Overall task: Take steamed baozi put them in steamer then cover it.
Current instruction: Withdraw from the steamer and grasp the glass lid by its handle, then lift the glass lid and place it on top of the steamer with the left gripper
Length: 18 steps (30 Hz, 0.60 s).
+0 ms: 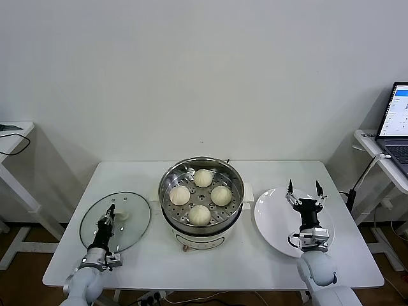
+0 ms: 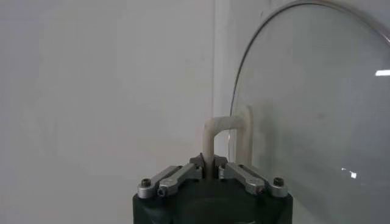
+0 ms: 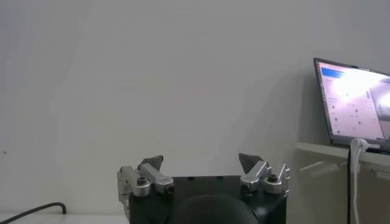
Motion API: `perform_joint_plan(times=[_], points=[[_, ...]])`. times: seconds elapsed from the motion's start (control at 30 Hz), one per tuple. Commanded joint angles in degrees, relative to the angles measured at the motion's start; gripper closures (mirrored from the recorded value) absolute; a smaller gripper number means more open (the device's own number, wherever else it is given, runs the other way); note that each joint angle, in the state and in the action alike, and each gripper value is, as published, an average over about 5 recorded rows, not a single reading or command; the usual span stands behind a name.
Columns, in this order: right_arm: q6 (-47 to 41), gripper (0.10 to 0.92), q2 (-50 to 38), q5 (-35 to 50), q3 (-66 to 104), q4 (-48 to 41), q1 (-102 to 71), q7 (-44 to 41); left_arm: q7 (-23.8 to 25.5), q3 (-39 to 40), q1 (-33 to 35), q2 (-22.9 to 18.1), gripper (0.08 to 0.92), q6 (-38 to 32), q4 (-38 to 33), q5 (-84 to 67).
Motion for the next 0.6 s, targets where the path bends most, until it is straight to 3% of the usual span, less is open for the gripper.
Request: perform_joint_plan(times=[0.03, 0.33, 0.6], points=[[0.2, 0.203, 0.1, 0.0, 0.1, 0.1, -0.2, -0.2, -0.2, -3.9, 2.4, 1.7, 0.808, -0.4, -11.0, -0.7], [0.4, 0.203, 0.1, 0.2, 0.9, 0.4, -0.5, -0.5, 2.5, -9.2, 6.7, 5.8, 0.808, 1.1, -31.4, -2.5], [0.1, 0.203, -0.2, 0.7, 1.3, 0.4, -1.3, -1.4, 8.5, -0.9, 6.0, 7.4, 0.808, 7.0, -47.0, -4.7]])
